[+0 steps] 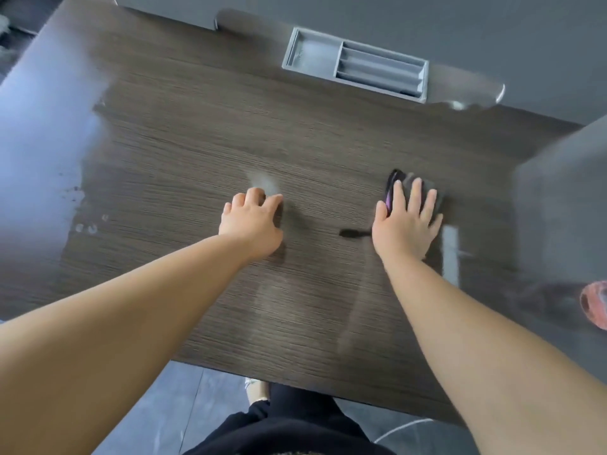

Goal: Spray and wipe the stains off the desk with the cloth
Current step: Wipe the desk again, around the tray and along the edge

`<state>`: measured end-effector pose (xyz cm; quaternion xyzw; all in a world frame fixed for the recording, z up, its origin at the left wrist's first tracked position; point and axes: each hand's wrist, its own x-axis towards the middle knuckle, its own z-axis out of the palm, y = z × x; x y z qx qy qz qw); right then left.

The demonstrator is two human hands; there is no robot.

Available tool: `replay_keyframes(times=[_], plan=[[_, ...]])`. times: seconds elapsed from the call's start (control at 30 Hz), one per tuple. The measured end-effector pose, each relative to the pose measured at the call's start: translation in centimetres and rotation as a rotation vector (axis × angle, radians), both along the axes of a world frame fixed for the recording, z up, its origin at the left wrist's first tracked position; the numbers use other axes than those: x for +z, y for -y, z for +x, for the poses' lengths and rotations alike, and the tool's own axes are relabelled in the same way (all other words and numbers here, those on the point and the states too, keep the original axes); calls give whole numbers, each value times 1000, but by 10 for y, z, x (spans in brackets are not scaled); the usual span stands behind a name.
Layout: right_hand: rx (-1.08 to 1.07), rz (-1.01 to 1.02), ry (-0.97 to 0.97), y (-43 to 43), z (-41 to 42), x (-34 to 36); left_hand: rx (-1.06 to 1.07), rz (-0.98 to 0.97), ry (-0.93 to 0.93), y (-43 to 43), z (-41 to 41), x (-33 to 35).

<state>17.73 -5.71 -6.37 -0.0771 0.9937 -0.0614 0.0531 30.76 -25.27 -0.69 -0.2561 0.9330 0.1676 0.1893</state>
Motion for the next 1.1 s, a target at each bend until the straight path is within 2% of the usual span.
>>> replay_keyframes(times=[0.03,0.07,0.1,0.17,0.27,0.3,0.33,0.37,0.47,0.5,0.53,0.57,0.6,0.7,0.73,0.77,0.8,0.9,0.97,1.0,1.03,1.1], plan=[[-123,-12,38,17,5,3,9,9,-2,0,-2,-2],[-159,-19,70,33,12,5,21,12,-5,0,-5,-3],[-96,-11,78,44,21,5,38,6,-12,-1,-8,-5],[243,-21,-16,48,39,0,59,-20,-39,0,-18,-7],[978,6,-105,10,20,-6,40,-51,-78,5,-40,-7],[1086,22,-111,-4,0,-9,29,-58,-83,7,-46,-7],[1058,29,-129,-13,-19,-11,15,-65,-76,9,-53,-5],[909,28,-129,-19,-36,-8,8,-67,-63,11,-59,-4],[212,-1,-29,1,-59,-1,85,-50,-46,14,-73,-1],[52,-1,19,17,-55,2,138,-29,-51,15,-77,-1],[-18,-4,58,33,-46,4,188,-11,-54,16,-80,-1],[12,6,74,45,-36,5,220,-5,-49,16,-82,-1],[137,19,57,51,-26,4,229,-17,-35,16,-84,-1],[830,23,-59,33,-28,-3,215,-68,10,17,-88,-1],[996,28,-85,23,-46,-6,209,-75,31,17,-90,-1],[1042,36,-98,15,-65,-7,196,-79,56,17,-91,0],[966,48,-97,9,-82,-6,179,-78,83,17,-92,1],[327,47,-20,22,-107,1,139,-80,133,21,-94,3],[24,35,39,54,-98,3,135,-77,148,23,-95,4],[-5,34,70,71,-87,4,141,-73,149,23,-95,4],[64,48,73,86,-76,5,151,-68,145,24,-96,5],[423,47,23,92,-58,1,155,-64,134,23,-94,5]])
